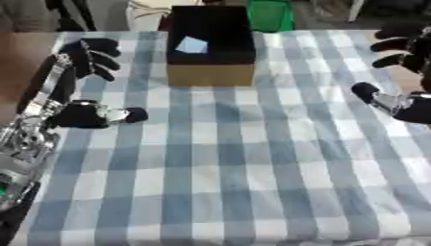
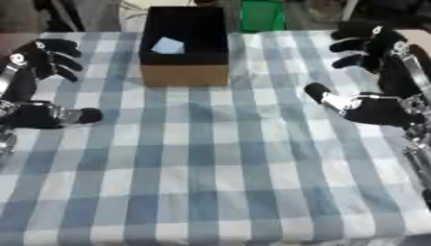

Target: Pick up objects on the table and place them in the box.

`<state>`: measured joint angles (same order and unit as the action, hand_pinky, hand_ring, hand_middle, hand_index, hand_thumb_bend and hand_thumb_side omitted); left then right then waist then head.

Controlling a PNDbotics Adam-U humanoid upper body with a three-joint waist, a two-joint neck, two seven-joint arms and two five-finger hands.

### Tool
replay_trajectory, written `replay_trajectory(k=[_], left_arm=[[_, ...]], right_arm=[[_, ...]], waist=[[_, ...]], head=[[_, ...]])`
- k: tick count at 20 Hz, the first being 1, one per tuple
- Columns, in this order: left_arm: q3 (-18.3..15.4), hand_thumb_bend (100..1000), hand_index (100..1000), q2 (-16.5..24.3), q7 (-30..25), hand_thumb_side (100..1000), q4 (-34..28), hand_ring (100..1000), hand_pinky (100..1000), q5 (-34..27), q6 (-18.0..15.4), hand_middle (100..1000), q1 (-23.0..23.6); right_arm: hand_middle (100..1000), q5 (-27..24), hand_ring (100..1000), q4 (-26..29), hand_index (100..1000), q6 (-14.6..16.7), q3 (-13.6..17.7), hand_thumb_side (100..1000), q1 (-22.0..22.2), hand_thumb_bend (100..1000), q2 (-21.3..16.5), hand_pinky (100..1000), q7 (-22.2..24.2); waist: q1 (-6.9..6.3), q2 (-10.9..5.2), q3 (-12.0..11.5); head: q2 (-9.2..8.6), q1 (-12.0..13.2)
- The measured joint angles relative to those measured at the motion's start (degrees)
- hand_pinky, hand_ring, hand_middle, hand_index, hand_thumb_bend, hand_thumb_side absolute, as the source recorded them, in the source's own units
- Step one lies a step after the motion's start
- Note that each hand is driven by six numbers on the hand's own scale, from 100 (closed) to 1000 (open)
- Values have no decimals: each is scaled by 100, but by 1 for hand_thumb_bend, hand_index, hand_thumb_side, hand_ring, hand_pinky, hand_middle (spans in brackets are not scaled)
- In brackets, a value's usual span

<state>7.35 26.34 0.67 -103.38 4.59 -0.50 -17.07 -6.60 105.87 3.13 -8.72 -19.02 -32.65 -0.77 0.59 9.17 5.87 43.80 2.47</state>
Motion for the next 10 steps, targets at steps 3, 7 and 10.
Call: replay_trajectory(k=[3,7,10], left_arm=[[-21,1000,771,-21,19,237,51,620,567,26,-24,639,40],[-23,1000,769,-69,40,234,114,615,564,49,-47,634,58],[-25,1000,769,-76,62,231,152,613,564,49,-69,631,70]], right_arm=[[745,6,763,0,850,-3,21,100,16,554,2,658,4],[740,26,762,0,850,-14,23,100,32,554,2,657,18],[739,38,762,0,850,-26,23,100,34,556,2,657,39]], waist=[[18,5,3],[46,8,9],[63,8,20]], head=[[0,-5],[0,-3],[-1,-3]])
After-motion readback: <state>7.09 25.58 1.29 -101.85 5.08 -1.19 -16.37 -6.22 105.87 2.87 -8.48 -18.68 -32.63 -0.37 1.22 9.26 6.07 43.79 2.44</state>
